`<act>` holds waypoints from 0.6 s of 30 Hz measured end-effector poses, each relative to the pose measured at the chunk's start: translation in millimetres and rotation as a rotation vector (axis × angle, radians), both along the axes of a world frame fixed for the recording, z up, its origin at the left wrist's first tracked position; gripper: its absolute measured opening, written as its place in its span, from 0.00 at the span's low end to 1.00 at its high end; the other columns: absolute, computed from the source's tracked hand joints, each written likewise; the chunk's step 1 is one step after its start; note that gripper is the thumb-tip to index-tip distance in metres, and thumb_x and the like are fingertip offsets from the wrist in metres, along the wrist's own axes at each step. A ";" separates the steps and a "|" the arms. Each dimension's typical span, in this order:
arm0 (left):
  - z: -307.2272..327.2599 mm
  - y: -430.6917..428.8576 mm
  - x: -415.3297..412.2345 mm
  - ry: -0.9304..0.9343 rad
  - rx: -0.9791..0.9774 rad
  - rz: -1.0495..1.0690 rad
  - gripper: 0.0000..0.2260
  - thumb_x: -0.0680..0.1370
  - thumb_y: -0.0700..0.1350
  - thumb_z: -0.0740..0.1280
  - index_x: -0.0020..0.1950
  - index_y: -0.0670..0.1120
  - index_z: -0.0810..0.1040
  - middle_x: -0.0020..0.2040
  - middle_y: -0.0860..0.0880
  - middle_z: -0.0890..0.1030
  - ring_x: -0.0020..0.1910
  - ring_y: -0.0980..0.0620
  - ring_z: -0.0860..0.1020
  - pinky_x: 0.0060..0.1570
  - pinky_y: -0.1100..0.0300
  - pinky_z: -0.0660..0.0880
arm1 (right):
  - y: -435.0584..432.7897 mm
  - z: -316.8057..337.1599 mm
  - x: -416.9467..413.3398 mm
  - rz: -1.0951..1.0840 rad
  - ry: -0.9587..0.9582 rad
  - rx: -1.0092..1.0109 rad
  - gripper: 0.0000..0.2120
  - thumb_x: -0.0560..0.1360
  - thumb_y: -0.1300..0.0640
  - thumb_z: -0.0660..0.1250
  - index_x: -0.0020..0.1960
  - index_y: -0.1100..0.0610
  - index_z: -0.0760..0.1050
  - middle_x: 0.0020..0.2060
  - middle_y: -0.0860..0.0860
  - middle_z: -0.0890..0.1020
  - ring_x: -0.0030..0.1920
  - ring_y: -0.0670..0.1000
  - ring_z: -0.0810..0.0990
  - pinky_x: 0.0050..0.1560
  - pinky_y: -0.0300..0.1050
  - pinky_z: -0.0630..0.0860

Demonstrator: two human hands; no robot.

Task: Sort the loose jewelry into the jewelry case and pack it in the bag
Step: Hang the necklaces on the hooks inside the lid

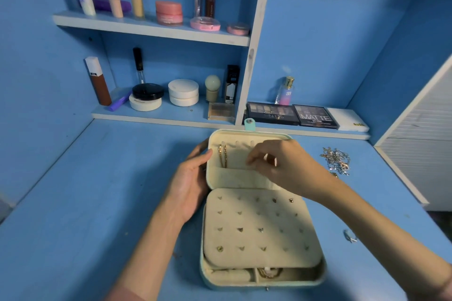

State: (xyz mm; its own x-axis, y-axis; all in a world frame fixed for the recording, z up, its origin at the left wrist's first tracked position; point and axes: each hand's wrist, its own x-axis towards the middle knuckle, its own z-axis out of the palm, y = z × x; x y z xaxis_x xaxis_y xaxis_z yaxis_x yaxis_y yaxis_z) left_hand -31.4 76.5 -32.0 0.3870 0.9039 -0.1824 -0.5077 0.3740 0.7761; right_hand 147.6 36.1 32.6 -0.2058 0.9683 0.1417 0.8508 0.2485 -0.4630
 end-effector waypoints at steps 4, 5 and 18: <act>-1.0 0.7 0.3 -0.014 0.023 -0.011 0.22 0.71 0.42 0.63 0.65 0.47 0.75 0.50 0.48 0.84 0.46 0.52 0.82 0.40 0.60 0.79 | 1.8 13.7 38.5 -0.129 0.057 0.114 0.07 0.71 0.60 0.64 0.41 0.50 0.79 0.31 0.39 0.77 0.33 0.43 0.74 0.34 0.29 0.68; -0.8 0.7 0.4 -0.018 0.022 -0.011 0.22 0.71 0.42 0.63 0.65 0.47 0.75 0.50 0.48 0.84 0.45 0.52 0.82 0.39 0.60 0.80 | 4.3 15.1 50.5 -0.179 0.027 0.116 0.07 0.72 0.59 0.64 0.41 0.49 0.78 0.31 0.39 0.76 0.32 0.45 0.74 0.33 0.29 0.67; 3.9 -2.4 0.5 -0.013 0.022 -0.021 0.21 0.71 0.43 0.63 0.64 0.48 0.76 0.51 0.47 0.84 0.46 0.52 0.83 0.39 0.59 0.79 | 3.9 -13.8 110.4 -0.376 -0.514 -0.361 0.06 0.71 0.49 0.68 0.40 0.51 0.77 0.36 0.47 0.81 0.38 0.49 0.76 0.33 0.39 0.68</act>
State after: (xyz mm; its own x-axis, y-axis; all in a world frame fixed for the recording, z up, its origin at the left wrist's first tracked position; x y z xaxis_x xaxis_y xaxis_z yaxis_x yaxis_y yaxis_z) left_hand -30.8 74.0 -28.0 0.4085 0.8991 -0.1575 -0.5099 0.3679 0.7776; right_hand 258.0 40.0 18.8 0.1947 0.9548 -0.2246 0.9805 -0.1954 0.0193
